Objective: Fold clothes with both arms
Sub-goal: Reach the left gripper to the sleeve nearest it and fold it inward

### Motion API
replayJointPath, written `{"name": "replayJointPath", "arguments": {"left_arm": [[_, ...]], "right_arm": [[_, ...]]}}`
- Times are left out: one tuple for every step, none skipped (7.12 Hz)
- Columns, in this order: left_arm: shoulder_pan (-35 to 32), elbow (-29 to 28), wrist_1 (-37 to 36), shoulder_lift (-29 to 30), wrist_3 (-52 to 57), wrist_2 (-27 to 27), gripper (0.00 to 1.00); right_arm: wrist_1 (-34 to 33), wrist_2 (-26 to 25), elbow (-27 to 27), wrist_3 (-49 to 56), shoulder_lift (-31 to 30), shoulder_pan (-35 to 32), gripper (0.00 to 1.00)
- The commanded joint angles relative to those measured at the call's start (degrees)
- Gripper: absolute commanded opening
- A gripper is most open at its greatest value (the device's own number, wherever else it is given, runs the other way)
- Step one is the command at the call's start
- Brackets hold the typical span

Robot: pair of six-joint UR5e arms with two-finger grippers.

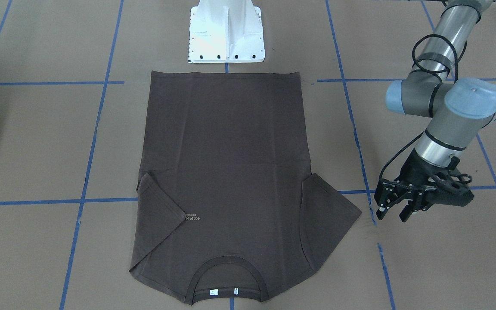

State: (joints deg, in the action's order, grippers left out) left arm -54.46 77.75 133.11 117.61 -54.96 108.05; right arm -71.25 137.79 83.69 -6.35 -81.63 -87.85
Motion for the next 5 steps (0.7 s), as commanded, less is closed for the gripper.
{"name": "replayJointPath", "arguments": {"left_arm": [[4.52,-2.77,-0.22,1.13,-1.82,-5.03,0.63],[5.32,-4.43,-0.05,1.3,-1.91,-6.53,0.61],[5.67,-5.84,0.56,1.39,-2.26,-8.19,0.6],[6.37,-5.94,0.48,1.3,-2.26,-8.56,0.59],[6.9,-5.94,0.31,1.3,-2.26,-8.65,0.59]], "right_arm": [[0.06,0.03,0.42,0.02,-0.29,-0.04,1.0],[0.06,0.03,0.33,0.02,-0.46,-0.21,1.0],[-0.02,0.03,0.33,0.02,-0.46,-0.21,1.0],[-0.03,0.03,0.33,0.02,-0.46,-0.21,1.0],[-0.03,-0.06,0.33,0.02,-0.46,-0.21,1.0]]}}
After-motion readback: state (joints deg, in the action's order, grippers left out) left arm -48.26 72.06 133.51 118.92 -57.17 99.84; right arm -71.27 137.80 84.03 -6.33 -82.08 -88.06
